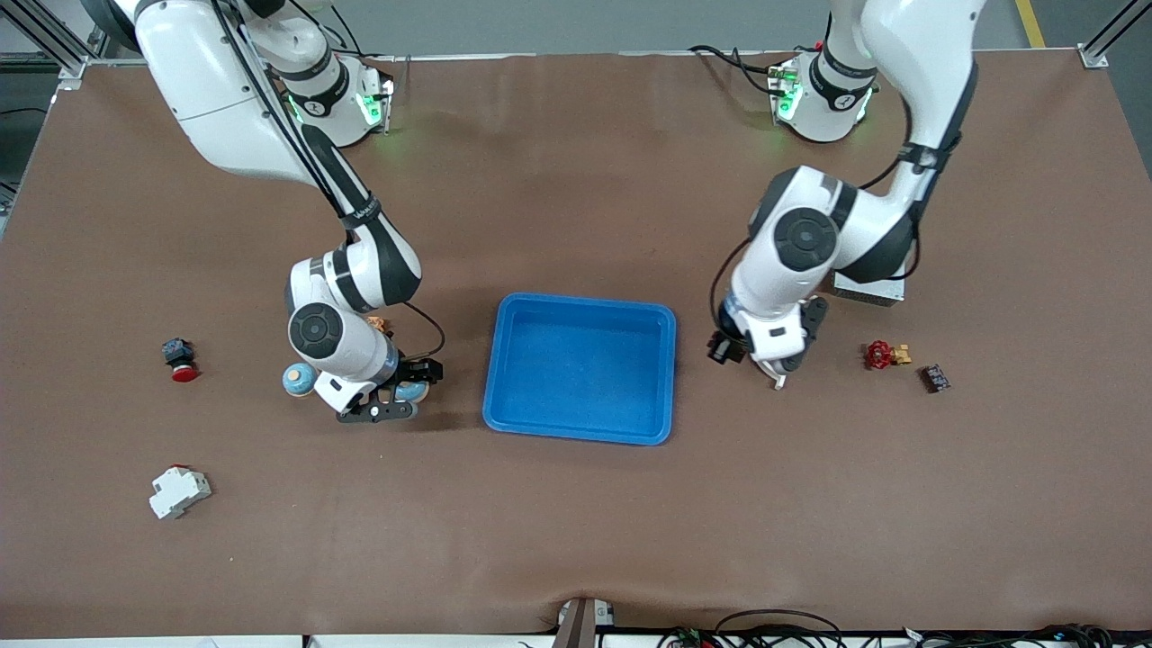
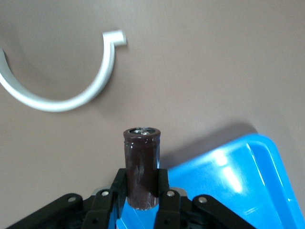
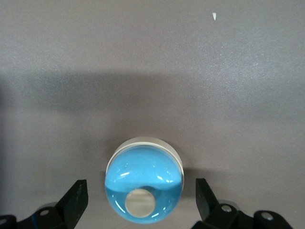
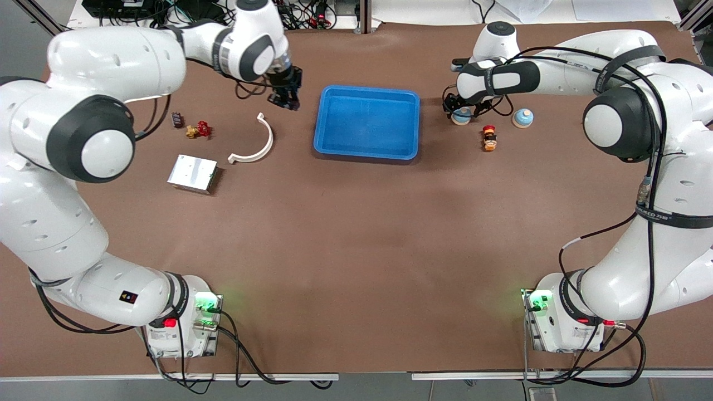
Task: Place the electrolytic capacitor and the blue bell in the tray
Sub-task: 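Place the brown capacitor in the tray while the right gripper grips the bell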
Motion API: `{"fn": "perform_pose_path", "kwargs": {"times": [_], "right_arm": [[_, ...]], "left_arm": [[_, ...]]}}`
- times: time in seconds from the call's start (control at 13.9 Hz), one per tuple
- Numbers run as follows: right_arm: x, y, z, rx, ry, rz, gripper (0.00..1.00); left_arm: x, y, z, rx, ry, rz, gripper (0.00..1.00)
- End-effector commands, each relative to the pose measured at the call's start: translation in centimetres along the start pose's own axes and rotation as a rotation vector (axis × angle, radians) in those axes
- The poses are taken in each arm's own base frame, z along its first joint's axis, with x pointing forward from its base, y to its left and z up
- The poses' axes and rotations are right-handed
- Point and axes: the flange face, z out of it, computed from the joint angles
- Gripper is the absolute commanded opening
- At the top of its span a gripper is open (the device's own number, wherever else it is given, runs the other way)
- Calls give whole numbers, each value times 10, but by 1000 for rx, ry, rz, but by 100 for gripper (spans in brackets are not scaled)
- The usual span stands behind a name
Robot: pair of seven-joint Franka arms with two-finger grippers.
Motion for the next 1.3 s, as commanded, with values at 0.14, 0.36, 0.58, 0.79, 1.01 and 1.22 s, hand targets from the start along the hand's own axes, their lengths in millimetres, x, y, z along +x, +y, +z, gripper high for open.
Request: {"fn": "perform_pose_path", "kwargs": {"times": [0.14,0.36,0.58,0.79,1.01,1.22], "right_arm": [[3,0,2,-4,10,-11,98],[3,0,2,-6,11,-16,56],[3,2,2,-7,9,-68,12],[4,4,1,-7,6,-79,5],[4,-2,-17,-4,1,-72,5],[10,-10,-54,-10,-73,-26,5]], "left_arm": [[-60,40,32,1,-27,-76,0],[-85,54,59,11,-39,-98,0],[-105,55,81,15,-43,-89,0],[-107,51,98,38,-42,-85,0],[-106,50,101,43,-41,-81,50],[-100,52,93,31,-19,-76,100]]}}
